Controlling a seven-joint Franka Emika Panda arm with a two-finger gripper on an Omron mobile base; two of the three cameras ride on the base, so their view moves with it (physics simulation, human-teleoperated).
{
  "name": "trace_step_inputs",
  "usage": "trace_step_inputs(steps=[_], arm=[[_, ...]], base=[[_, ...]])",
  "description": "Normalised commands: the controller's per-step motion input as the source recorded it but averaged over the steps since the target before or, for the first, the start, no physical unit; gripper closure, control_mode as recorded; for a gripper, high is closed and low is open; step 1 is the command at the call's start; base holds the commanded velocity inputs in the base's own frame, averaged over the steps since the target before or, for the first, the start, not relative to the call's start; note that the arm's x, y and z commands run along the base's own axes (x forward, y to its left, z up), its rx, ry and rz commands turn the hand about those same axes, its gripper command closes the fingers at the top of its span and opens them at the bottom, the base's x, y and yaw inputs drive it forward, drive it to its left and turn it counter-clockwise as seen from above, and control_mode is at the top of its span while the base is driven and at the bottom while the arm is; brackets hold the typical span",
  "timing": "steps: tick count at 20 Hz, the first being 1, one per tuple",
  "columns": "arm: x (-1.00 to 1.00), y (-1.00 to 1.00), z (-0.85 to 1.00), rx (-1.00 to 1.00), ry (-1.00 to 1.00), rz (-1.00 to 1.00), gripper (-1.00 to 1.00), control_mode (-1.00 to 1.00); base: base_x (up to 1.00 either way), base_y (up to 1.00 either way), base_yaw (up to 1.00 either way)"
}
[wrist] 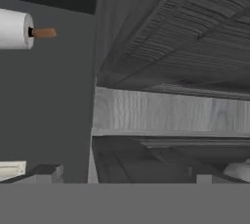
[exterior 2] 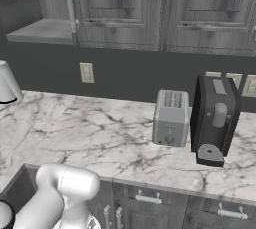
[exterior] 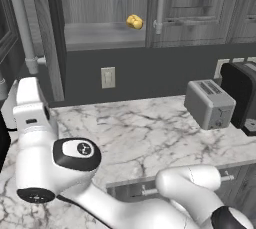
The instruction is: Pick the potato from the counter and place it in the cabinet. Then close the cabinet.
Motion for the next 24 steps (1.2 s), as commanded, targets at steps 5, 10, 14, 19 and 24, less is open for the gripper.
trace_step_inputs(steps=[5,10,14,19,24], arm=[[0.55,0.02,0.0,0.03,-0.06,0.0,-1.0,-1.0],[0.56,0.0,0.0,0.04,-0.07,0.0,-1.0,-1.0],[0.17,-0.28,0.17,0.09,-0.13,0.0,-1.0,-1.0],[0.0,-0.86,0.35,0.18,-0.13,0.0,-1.0,-1.0],[0.05,-1.0,0.29,0.27,-0.04,0.0,-1.0,-1.0]], base=[[0.0,0.0,0.0],[0.0,0.0,0.0],[0.0,0.0,0.0],[0.0,0.0,0.0],[0.0,0.0,0.0]])
